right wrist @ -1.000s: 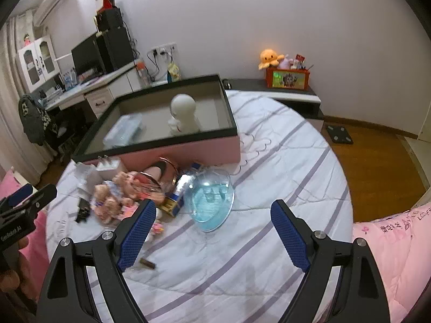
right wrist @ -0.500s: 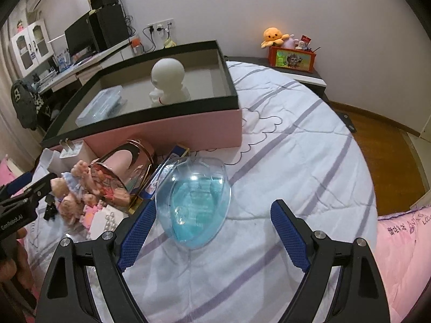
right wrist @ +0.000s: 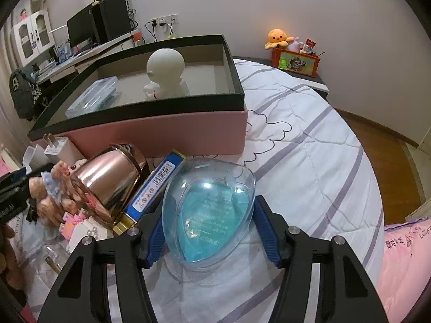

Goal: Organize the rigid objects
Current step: 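Grasp the white nozzle with the left gripper while the right grasps the blue dome, then lower the nozzle and blue dome into the pink box and open both grippers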

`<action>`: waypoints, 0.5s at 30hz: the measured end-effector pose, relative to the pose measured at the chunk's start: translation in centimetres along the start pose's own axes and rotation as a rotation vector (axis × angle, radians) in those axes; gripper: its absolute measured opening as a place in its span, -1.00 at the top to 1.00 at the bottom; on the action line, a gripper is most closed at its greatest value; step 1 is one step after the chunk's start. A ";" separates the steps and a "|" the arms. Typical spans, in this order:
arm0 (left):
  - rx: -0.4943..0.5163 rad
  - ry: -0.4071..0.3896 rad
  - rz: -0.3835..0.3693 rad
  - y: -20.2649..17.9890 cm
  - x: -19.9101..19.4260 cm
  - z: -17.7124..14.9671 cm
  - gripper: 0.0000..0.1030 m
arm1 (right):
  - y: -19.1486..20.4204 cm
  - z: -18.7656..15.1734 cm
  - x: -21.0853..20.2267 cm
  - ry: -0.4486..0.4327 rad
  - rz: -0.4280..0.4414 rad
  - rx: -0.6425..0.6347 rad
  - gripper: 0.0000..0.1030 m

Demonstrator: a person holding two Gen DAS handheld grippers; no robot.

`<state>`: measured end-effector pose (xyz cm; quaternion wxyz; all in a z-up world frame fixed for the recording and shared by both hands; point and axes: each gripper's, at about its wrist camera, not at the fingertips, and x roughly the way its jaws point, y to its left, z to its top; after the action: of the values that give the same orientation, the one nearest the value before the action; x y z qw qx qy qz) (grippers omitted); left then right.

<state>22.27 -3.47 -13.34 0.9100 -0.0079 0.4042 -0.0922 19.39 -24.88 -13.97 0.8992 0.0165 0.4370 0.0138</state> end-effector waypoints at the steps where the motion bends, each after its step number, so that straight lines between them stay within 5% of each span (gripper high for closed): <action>1: -0.010 0.000 -0.011 0.2 0.0 0.0 -0.05 | 0.0 -0.1 -0.1 -0.001 0.004 0.001 -0.18; 15: -0.020 -0.041 -0.019 0.9 -3.5 -0.9 -0.05 | 0.0 -0.4 -3.2 -0.041 0.031 0.011 -0.18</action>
<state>19.46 -1.88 -11.48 0.9170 -0.0231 0.3864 -0.0967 17.09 -25.03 -11.74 0.9076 0.0284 0.4182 0.0251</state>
